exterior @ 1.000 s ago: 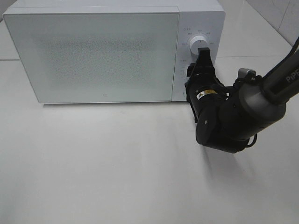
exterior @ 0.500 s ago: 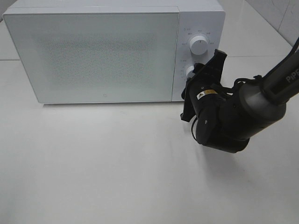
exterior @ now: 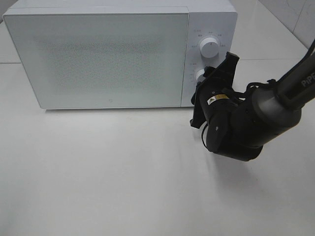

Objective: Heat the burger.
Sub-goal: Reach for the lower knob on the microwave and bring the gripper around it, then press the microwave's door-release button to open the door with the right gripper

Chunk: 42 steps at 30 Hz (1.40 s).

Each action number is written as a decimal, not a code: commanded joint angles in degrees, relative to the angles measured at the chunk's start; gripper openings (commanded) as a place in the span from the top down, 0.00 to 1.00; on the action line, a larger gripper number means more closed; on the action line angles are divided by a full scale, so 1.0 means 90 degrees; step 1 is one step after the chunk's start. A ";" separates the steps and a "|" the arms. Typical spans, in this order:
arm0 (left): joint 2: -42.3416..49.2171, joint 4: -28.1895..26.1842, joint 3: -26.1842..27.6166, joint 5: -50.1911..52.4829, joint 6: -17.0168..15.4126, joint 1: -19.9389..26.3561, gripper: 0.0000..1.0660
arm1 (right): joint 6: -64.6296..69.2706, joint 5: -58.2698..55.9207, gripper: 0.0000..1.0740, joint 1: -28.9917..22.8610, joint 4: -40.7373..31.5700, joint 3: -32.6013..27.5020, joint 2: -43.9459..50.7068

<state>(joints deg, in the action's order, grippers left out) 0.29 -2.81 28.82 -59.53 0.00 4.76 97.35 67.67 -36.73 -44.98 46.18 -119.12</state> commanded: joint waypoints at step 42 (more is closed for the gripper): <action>0.0127 -0.0019 -0.0025 0.0013 0.0000 -0.0025 0.18 | -0.2375 -0.0828 0.30 0.0057 0.1254 -0.1273 0.1082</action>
<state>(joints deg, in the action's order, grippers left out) 0.29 -2.81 28.82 -59.53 0.00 4.76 77.98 60.50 -36.61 -35.01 34.95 -110.18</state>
